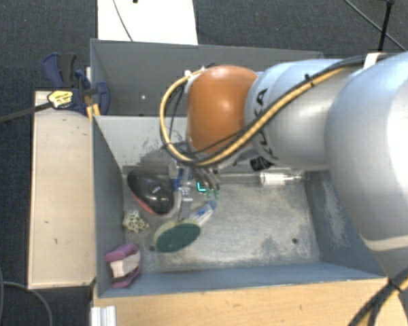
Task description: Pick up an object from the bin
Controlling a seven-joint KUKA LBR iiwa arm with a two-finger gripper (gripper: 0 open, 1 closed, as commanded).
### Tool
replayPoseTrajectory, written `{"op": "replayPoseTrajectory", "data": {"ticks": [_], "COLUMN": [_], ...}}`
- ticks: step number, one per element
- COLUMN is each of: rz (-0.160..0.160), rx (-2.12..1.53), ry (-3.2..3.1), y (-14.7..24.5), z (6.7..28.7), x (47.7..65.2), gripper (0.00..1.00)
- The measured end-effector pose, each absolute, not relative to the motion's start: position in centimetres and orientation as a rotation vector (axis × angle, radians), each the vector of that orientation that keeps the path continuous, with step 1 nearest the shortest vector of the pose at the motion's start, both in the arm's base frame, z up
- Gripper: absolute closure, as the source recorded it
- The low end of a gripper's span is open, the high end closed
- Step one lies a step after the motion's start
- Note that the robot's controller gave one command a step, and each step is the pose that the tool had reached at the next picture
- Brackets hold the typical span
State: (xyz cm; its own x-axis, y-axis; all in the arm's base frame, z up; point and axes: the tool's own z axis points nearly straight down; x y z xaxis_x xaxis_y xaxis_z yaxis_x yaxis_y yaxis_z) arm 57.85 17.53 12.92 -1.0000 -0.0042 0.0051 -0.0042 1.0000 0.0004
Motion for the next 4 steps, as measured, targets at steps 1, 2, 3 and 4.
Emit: {"op": "replayPoseTrajectory", "data": {"ticks": [1,2,3,4], "rz": [0.0,-0.01,-0.006,0.0], "rx": [-0.109,-0.115,-0.052,-0.278], "ry": [-3.141,-3.149,-3.152,-3.126], "y": [17.2,17.5,17.2,17.3], "z": [7.7,8.0,22.0,16.1], "x": [51.3,51.6,51.5,48.2], "gripper": [0.0,1.0,1.0,1.0]}}
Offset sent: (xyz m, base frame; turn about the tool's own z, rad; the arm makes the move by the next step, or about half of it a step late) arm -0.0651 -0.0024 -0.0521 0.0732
